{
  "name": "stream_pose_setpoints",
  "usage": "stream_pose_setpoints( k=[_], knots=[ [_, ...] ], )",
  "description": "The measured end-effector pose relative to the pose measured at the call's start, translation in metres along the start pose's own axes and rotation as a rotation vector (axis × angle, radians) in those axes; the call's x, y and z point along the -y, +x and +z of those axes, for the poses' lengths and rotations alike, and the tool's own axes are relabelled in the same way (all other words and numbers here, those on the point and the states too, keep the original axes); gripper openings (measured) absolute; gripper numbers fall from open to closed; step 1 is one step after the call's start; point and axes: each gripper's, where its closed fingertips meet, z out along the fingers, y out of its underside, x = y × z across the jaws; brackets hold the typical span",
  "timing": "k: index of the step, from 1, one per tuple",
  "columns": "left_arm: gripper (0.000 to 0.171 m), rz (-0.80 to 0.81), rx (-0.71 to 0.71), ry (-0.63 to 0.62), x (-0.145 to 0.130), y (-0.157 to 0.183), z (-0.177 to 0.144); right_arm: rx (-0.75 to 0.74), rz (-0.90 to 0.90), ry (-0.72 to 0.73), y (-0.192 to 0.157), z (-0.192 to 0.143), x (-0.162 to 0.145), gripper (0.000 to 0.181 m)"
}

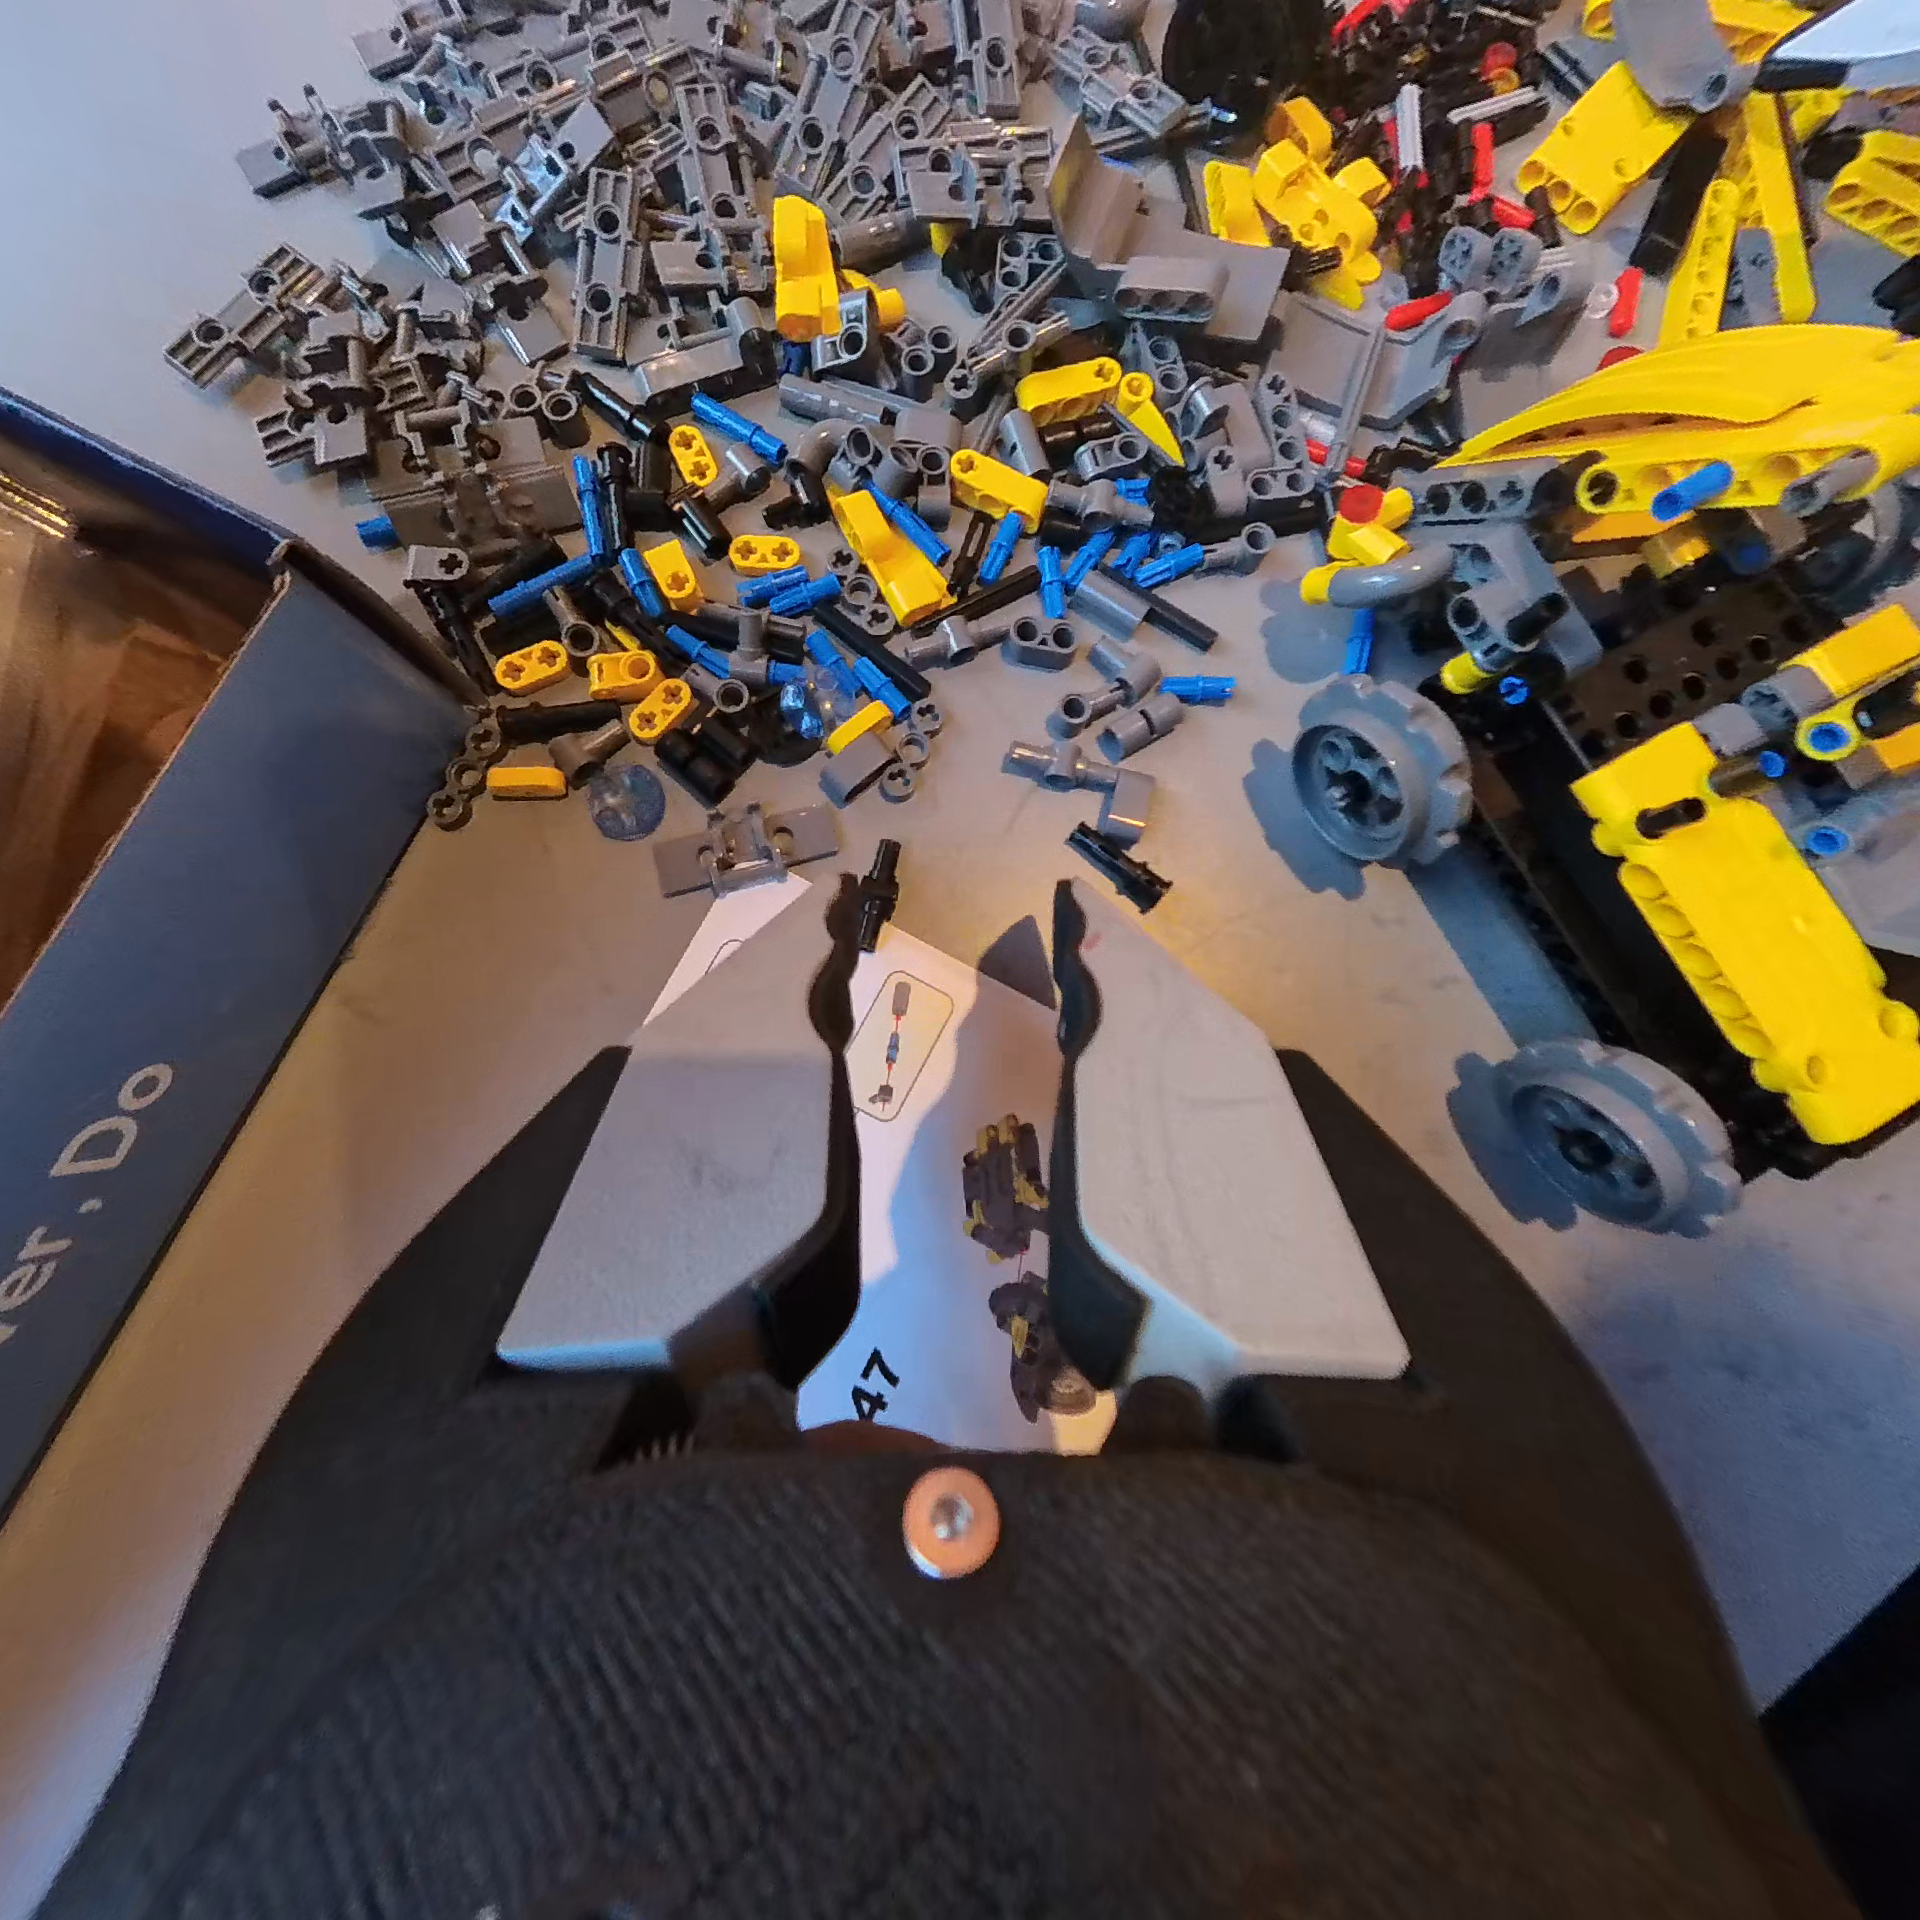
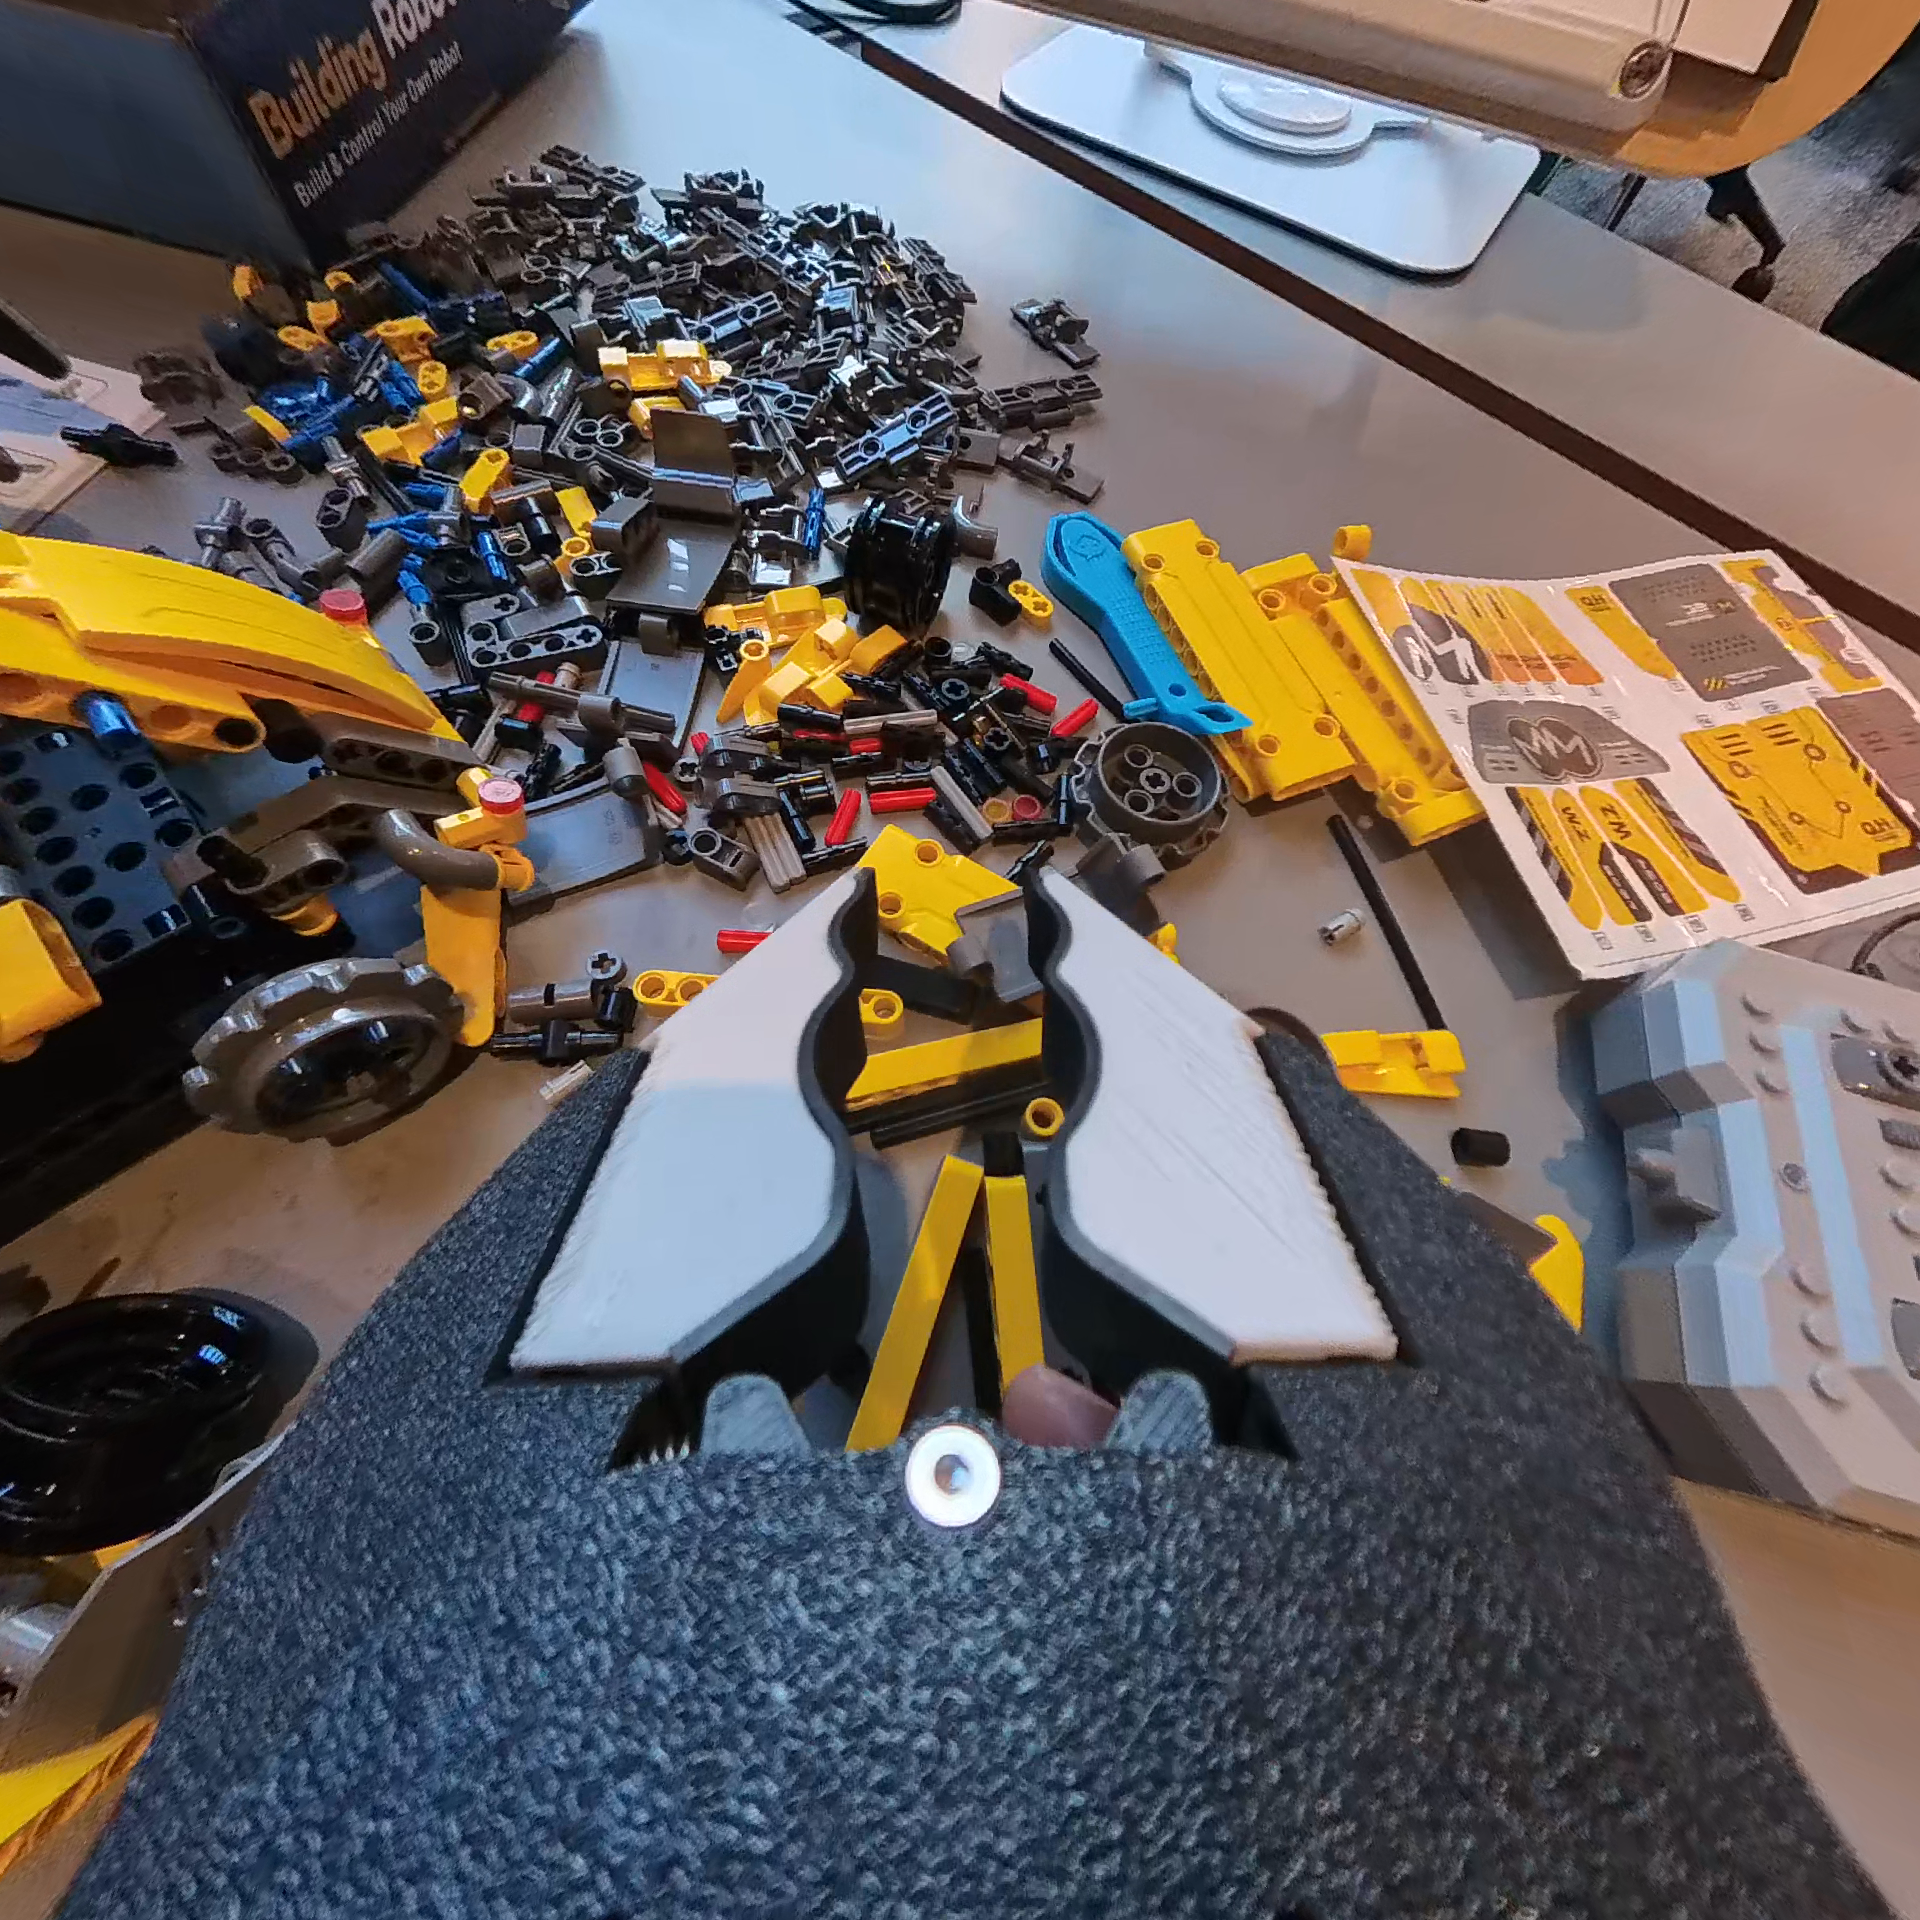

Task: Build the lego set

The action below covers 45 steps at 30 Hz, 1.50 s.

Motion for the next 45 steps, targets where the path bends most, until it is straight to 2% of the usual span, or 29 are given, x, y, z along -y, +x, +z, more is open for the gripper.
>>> stream_pose_setpoints(
  k=[14,16,19,23,26,31,34,38,42,45],
  knots=[
    [0.031,-0.007,0.006,0.001,0.001,-0.001,0.003,0.009,-0.009,-0.004,-0.002,0.001,0.000,0.028],
    [0.022,-0.021,0.039,0.013,0.004,-0.008,0.004,0.011,-0.012,-0.004,-0.003,0.002,0.000,0.028],
    [0.023,-0.021,0.087,0.026,0.014,-0.022,0.009,0.012,-0.019,-0.005,-0.004,0.002,0.000,0.028],
    [0.026,-0.028,0.105,-0.028,0.018,-0.035,0.023,0.011,-0.026,-0.004,-0.005,0.002,0.000,0.028],
    [0.019,-0.022,0.065,-0.046,0.018,-0.030,0.030,0.012,-0.025,0.001,-0.005,0.002,0.001,0.028],
    [0.020,0.013,0.018,-0.069,0.017,-0.017,0.032,0.020,-0.029,0.000,-0.008,0.002,0.001,0.028],
    [0.020,0.010,0.010,-0.026,0.027,-0.017,0.029,0.025,-0.036,0.002,-0.010,0.003,0.002,0.028],
    [0.020,0.017,0.105,0.022,0.045,-0.044,0.029,0.029,-0.039,0.004,-0.012,0.003,0.003,0.028],
    [0.018,0.016,0.131,-0.047,0.043,-0.055,0.043,0.026,-0.040,0.008,-0.012,0.003,0.003,0.028],
    [0.006,0.016,0.068,-0.093,0.035,-0.039,0.050,0.023,-0.033,0.014,-0.011,0.002,0.004,0.028]
  ],
)
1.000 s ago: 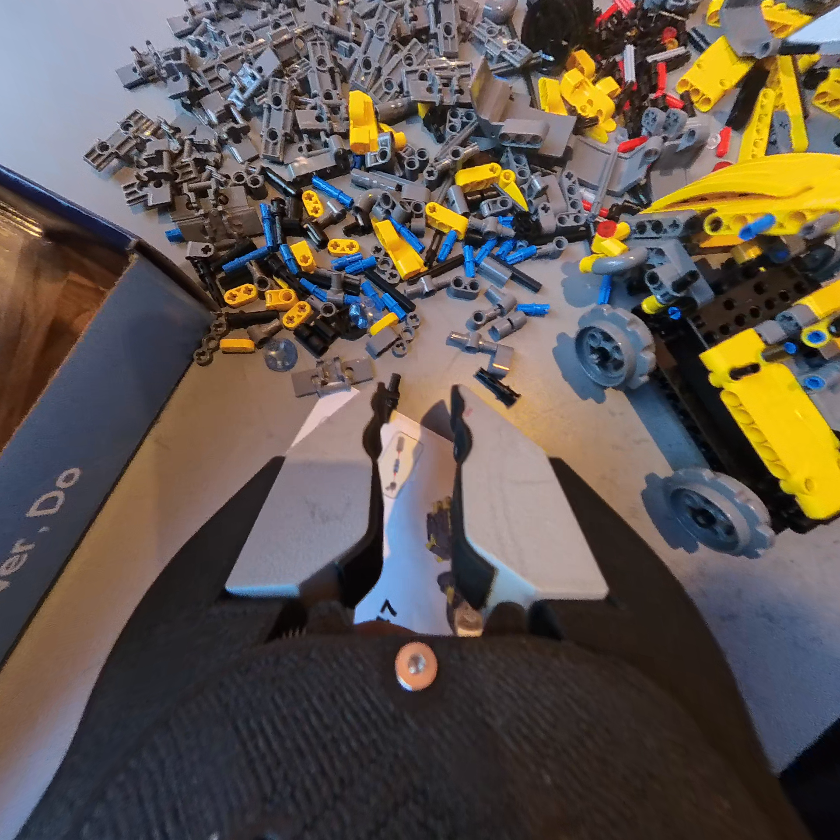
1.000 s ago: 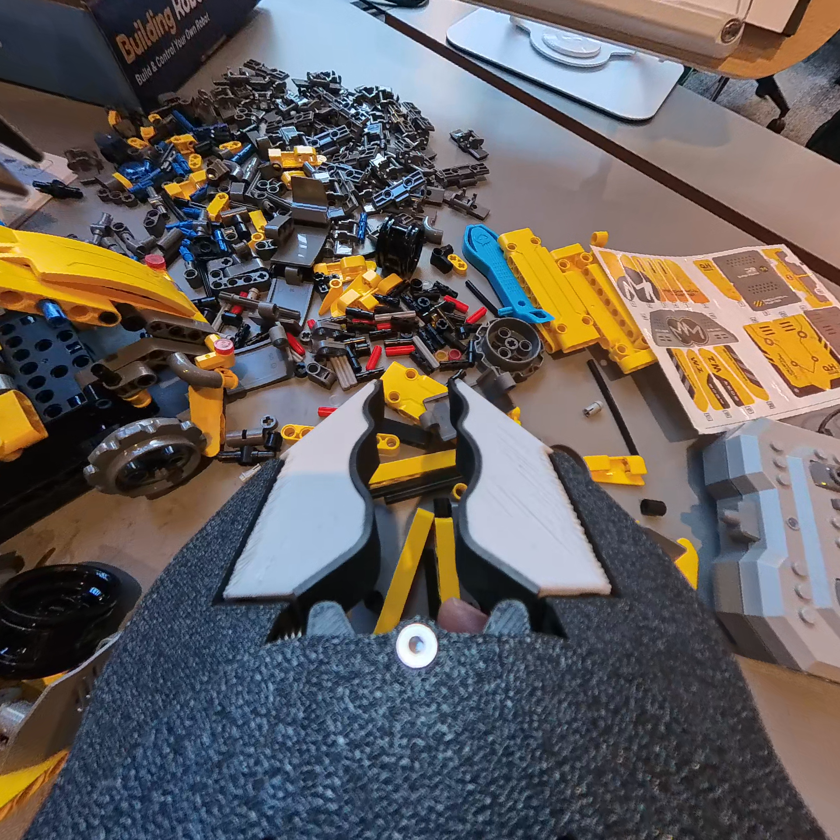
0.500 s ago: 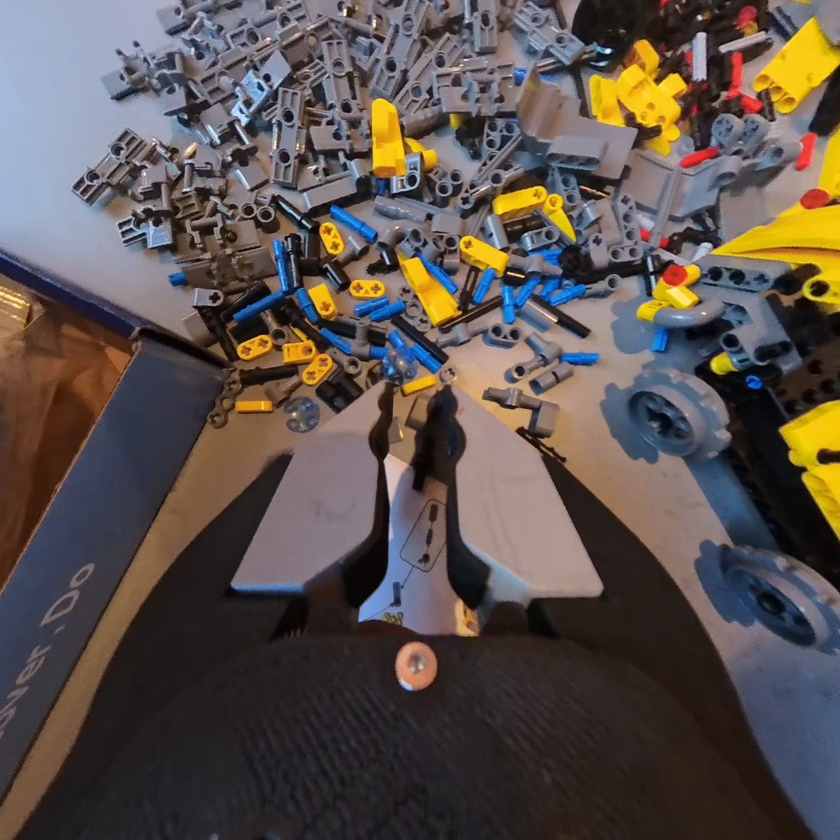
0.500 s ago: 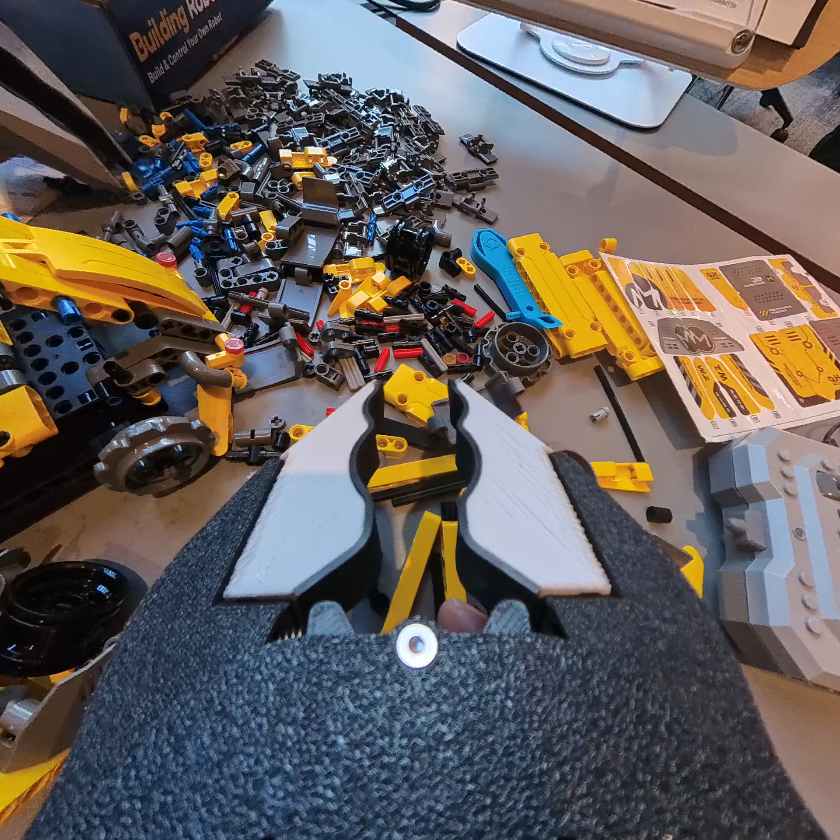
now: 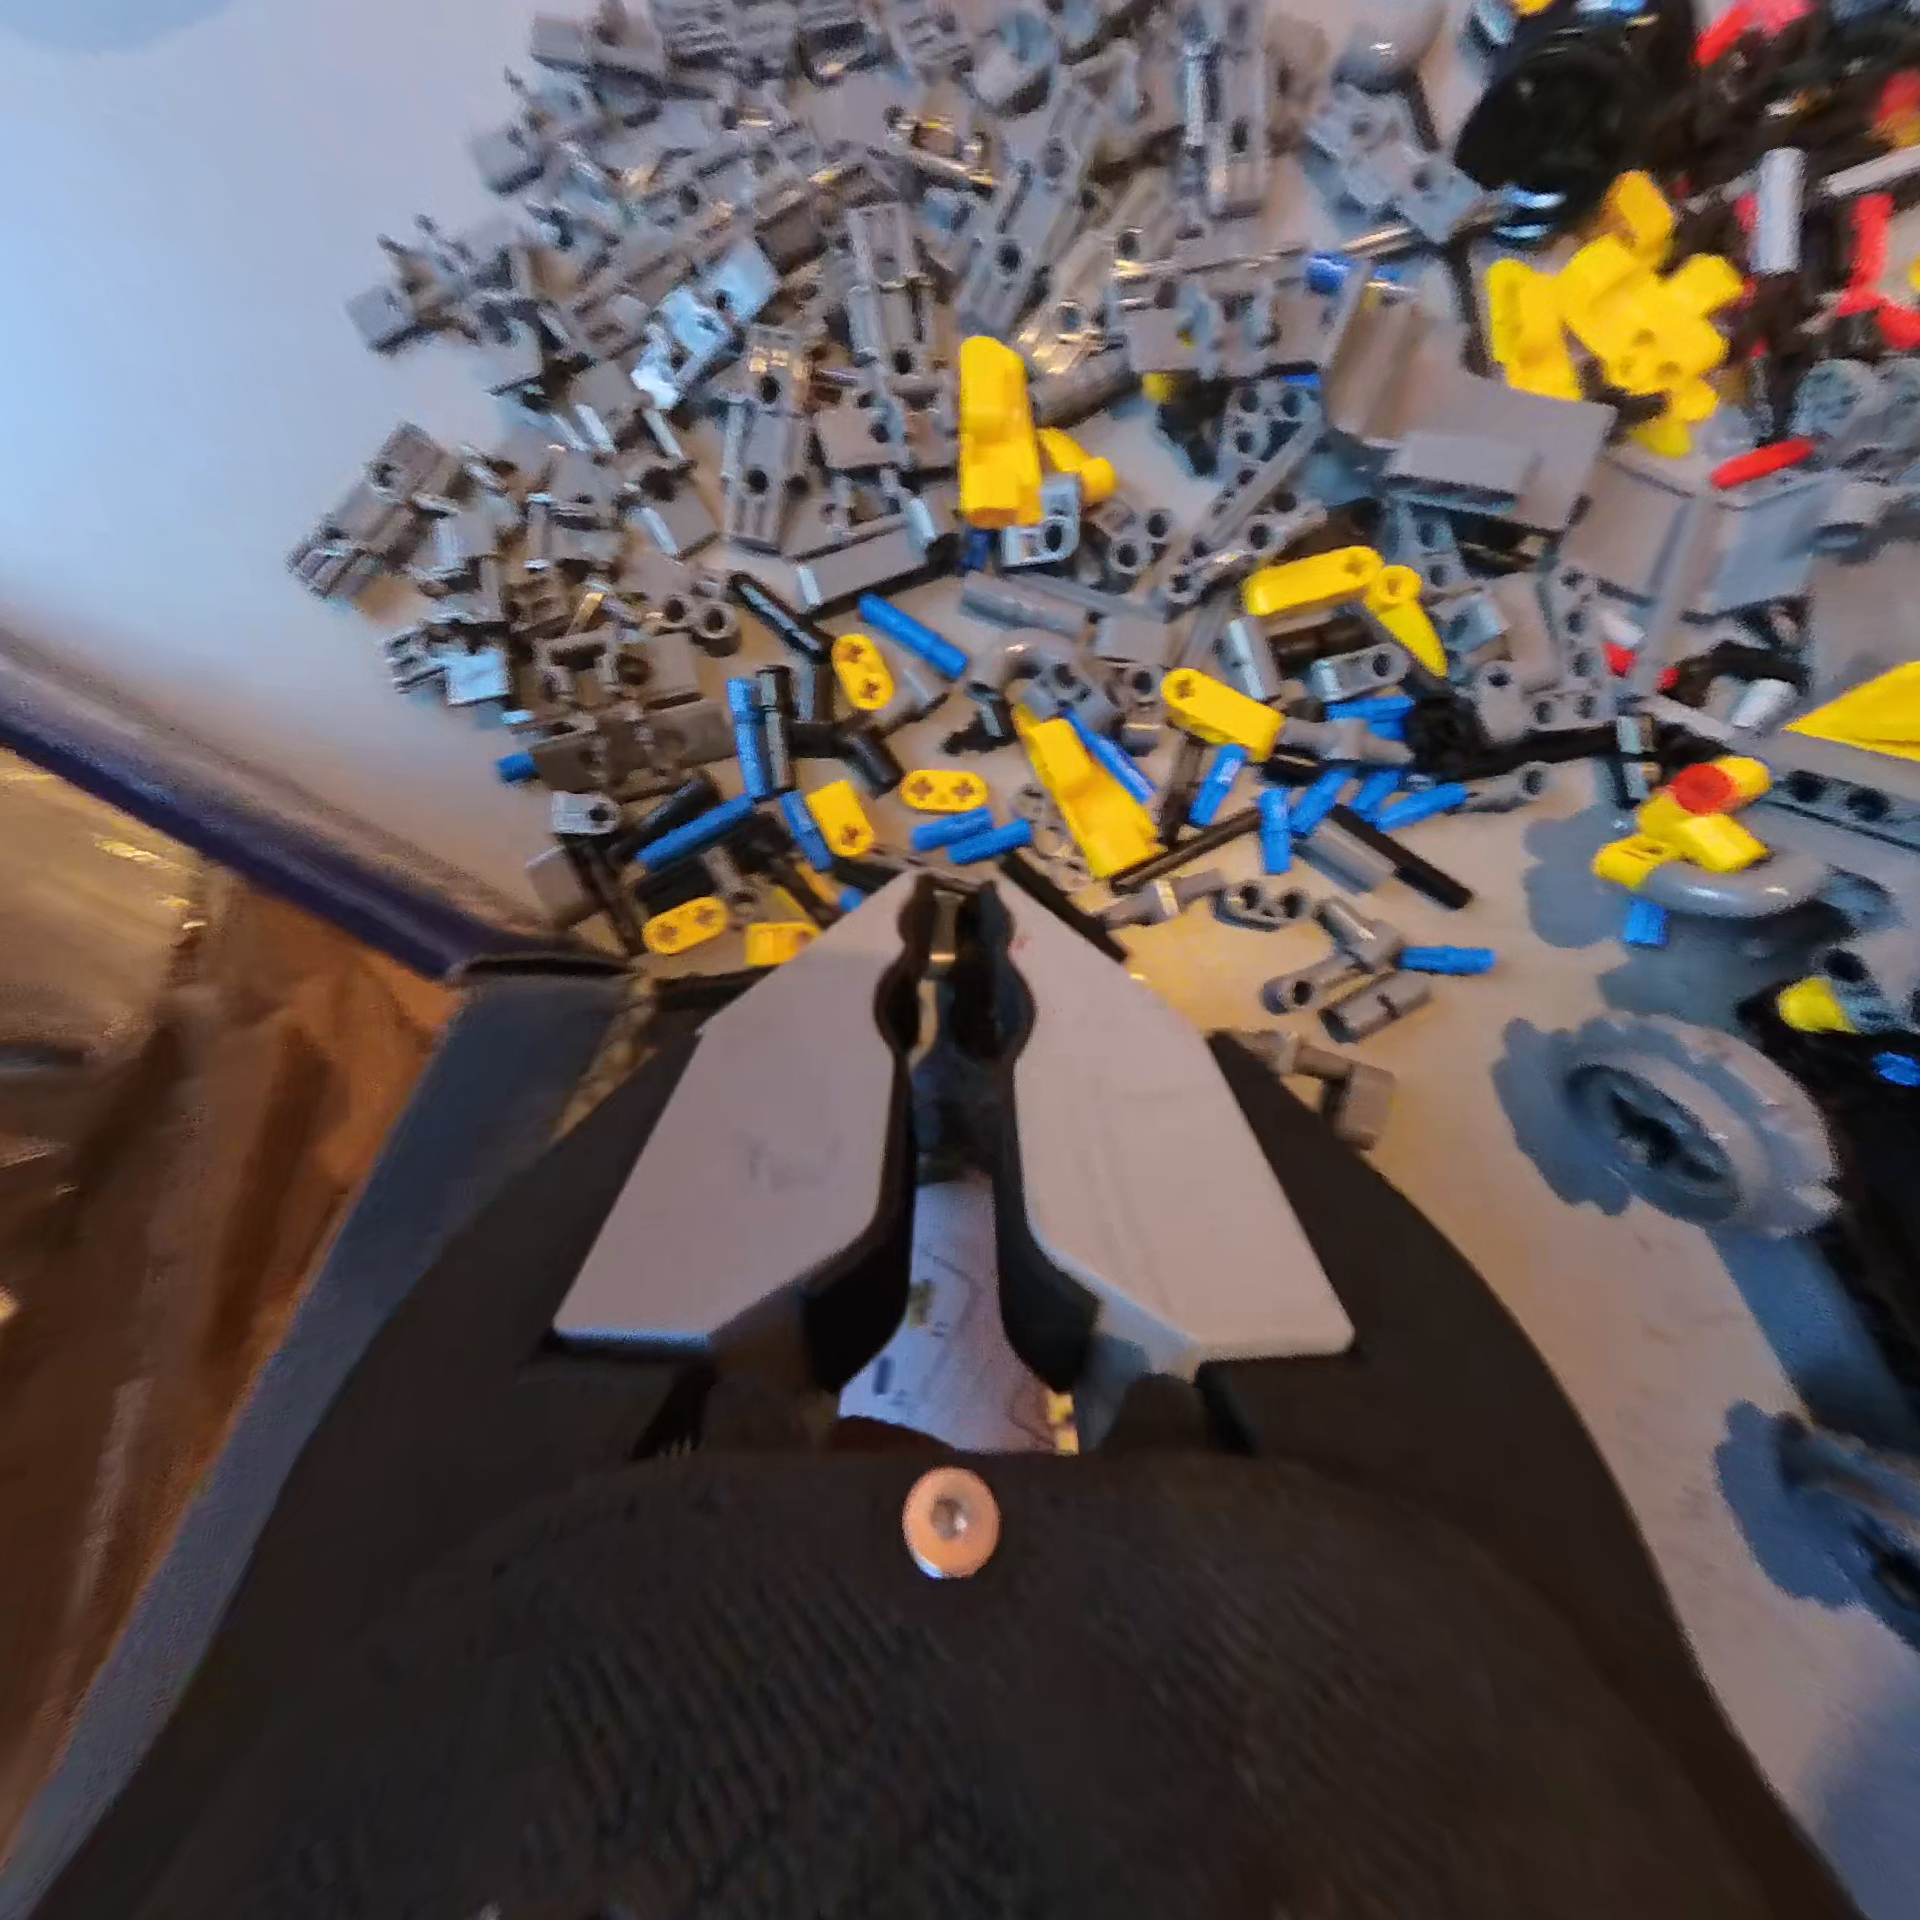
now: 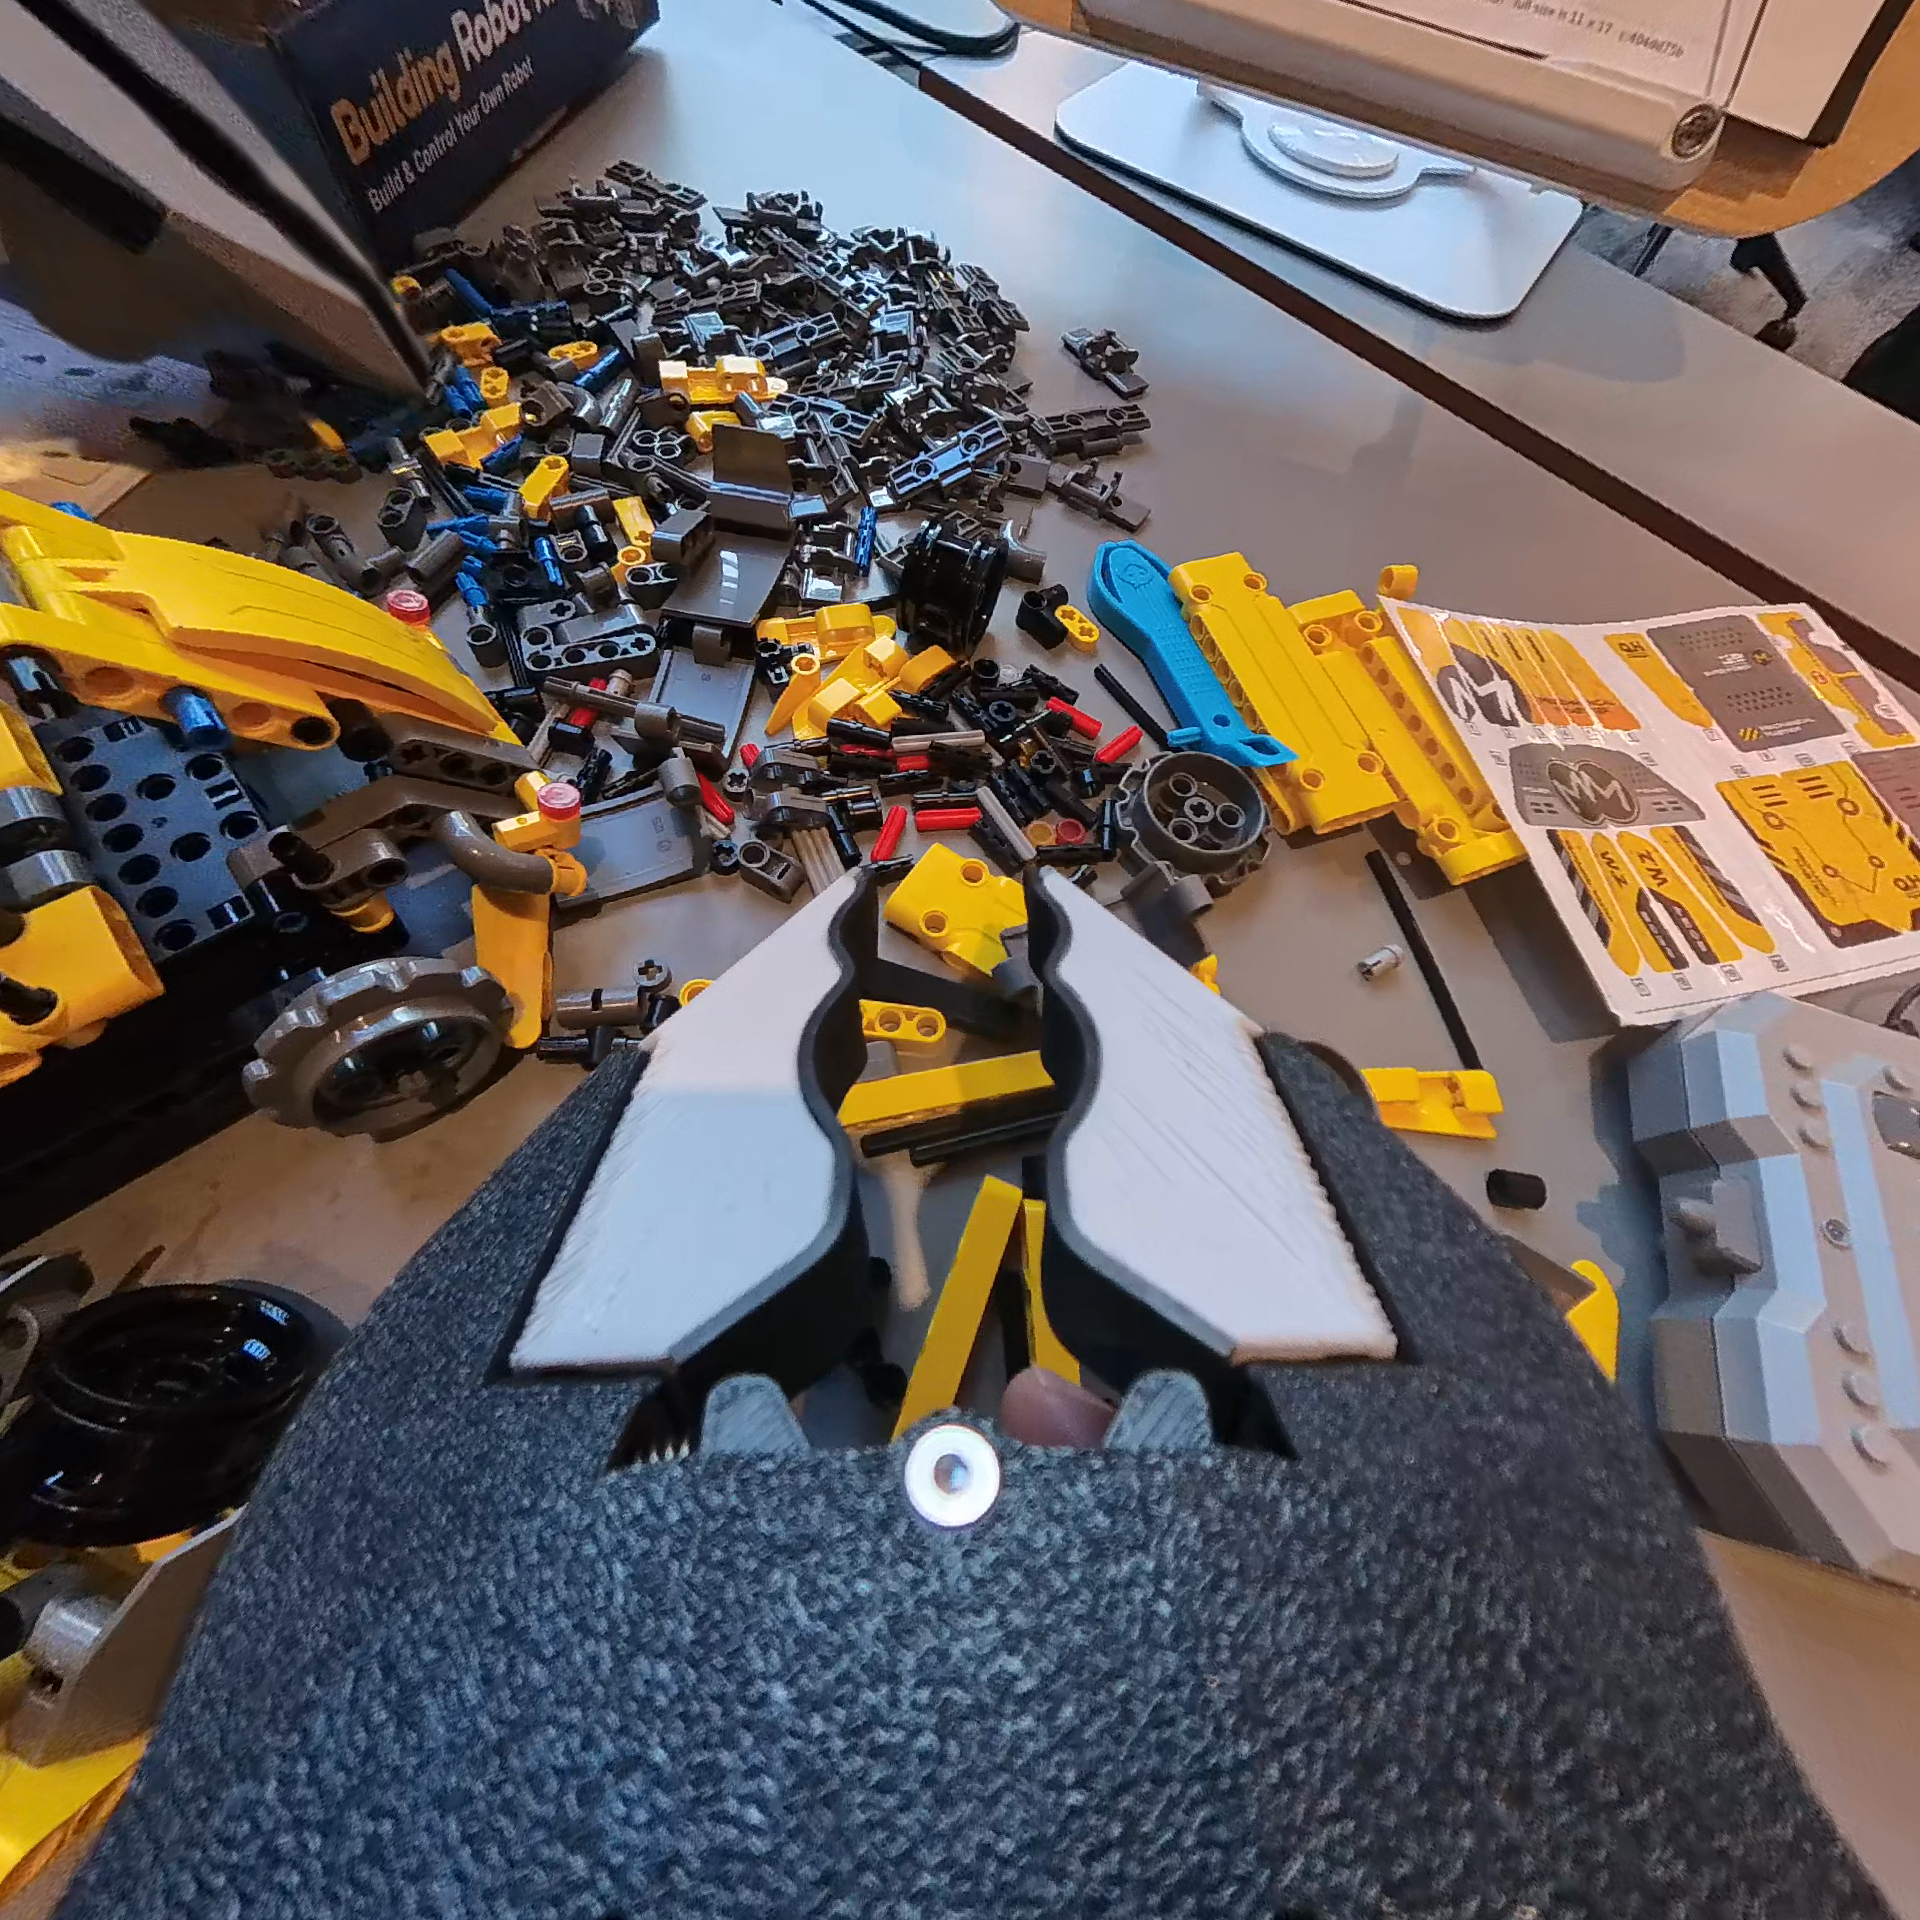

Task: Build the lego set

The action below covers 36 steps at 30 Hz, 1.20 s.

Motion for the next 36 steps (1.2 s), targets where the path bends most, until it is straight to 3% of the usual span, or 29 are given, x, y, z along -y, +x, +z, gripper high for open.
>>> stream_pose_setpoints(
  k=[5,8,11,15,17,19,22,25,30,36],
  knots=[
    [0.009,0.039,-0.053,-0.008,-0.007,0.023,-0.007,-0.037,0.002,0.005,0.007,-0.001,0.001,0.023],
    [0.015,0.015,-0.047,0.045,-0.003,0.024,-0.023,-0.231,0.032,-0.003,0.045,-0.010,-0.004,0.005],
    [0.017,-0.022,-0.059,0.095,-0.003,0.027,-0.038,-0.366,0.119,-0.050,0.080,-0.026,-0.019,0.004],
    [0.018,-0.055,-0.071,0.087,-0.014,0.031,-0.045,-0.279,0.229,-0.137,0.080,-0.024,-0.043,0.011],
    [0.019,-0.104,-0.097,0.116,-0.012,0.035,-0.050,-0.196,0.217,-0.160,0.067,-0.018,-0.044,0.003],
    [0.019,-0.131,-0.088,0.158,-0.006,0.033,-0.054,-0.165,0.151,-0.144,0.058,-0.015,-0.037,0.007],
    [0.021,-0.154,-0.044,0.207,0.001,0.025,-0.059,-0.342,0.073,-0.042,0.084,-0.034,-0.017,0.012],
    [0.023,-0.169,-0.044,0.225,0.004,0.023,-0.061,-0.474,0.177,0.068,0.119,-0.068,-0.012,0.008],
    [0.024,-0.150,-0.057,0.202,0.003,0.032,-0.057,-0.490,0.284,-0.060,0.145,-0.084,-0.054,0.013],
    [0.025,-0.139,-0.070,0.189,0.003,0.042,-0.053,-0.407,0.295,-0.128,0.138,-0.076,-0.070,0.013]
  ],
)
